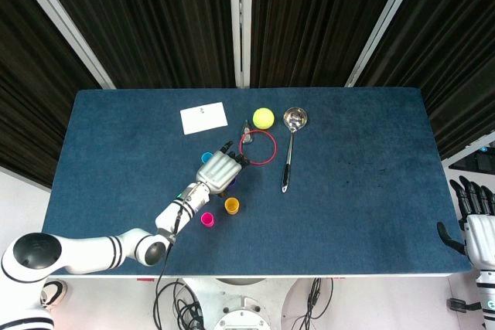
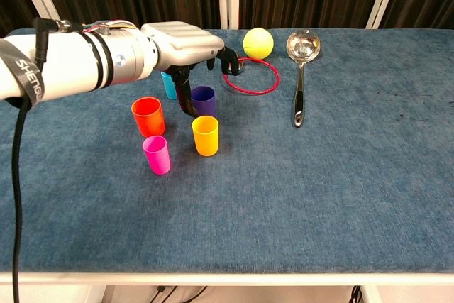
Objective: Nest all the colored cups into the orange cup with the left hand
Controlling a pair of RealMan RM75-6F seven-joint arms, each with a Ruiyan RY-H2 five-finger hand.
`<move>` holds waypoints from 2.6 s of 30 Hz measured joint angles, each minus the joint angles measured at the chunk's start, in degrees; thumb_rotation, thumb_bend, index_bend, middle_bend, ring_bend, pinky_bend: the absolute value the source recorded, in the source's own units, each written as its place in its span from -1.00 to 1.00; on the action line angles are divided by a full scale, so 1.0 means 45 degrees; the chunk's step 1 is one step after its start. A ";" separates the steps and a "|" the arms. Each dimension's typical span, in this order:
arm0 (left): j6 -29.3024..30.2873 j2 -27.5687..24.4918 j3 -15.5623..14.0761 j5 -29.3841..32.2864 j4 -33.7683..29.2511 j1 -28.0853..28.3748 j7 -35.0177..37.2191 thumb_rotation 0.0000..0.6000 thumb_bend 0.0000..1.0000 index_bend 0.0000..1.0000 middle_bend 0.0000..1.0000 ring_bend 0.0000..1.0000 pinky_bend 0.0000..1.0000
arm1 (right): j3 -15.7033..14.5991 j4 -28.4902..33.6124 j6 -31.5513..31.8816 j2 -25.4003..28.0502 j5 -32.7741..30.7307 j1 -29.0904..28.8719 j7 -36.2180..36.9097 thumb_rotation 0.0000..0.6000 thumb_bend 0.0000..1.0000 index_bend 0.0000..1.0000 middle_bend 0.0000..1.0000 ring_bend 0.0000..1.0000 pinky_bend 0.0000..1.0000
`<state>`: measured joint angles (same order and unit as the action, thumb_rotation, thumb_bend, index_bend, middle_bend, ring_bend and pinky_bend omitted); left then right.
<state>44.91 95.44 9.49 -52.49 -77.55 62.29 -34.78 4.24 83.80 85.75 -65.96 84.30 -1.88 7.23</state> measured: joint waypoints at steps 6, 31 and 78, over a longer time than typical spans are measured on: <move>0.0008 0.0187 -0.0199 -0.0181 0.0407 0.0092 -0.0007 1.00 -0.74 -0.40 -0.41 -0.23 -0.80 | 0.0009 -0.0061 -0.0234 -0.0036 -0.0134 -0.0058 0.0003 1.00 -0.42 -1.00 -1.00 -1.00 -1.00; 0.0120 0.0441 -0.0476 -0.0625 0.0968 -0.0071 0.0438 1.00 -0.67 -0.13 -0.12 0.02 -0.78 | 0.0044 -0.0041 -0.0667 -0.0112 -0.0568 -0.0111 -0.0275 1.00 -0.41 -1.00 -1.00 -1.00 -1.00; 0.2917 -0.3694 -0.1186 0.2849 -0.5741 -0.0763 -0.2866 1.00 -0.46 -0.01 0.01 0.14 -0.68 | -0.0039 0.0418 -0.0631 0.0012 -0.0378 -0.0139 -0.0806 1.00 -0.41 -1.00 -1.00 -1.00 -1.00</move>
<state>58.03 78.82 4.15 -39.67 -103.39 58.85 -47.67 4.06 85.68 82.91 -65.91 82.61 -2.50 3.60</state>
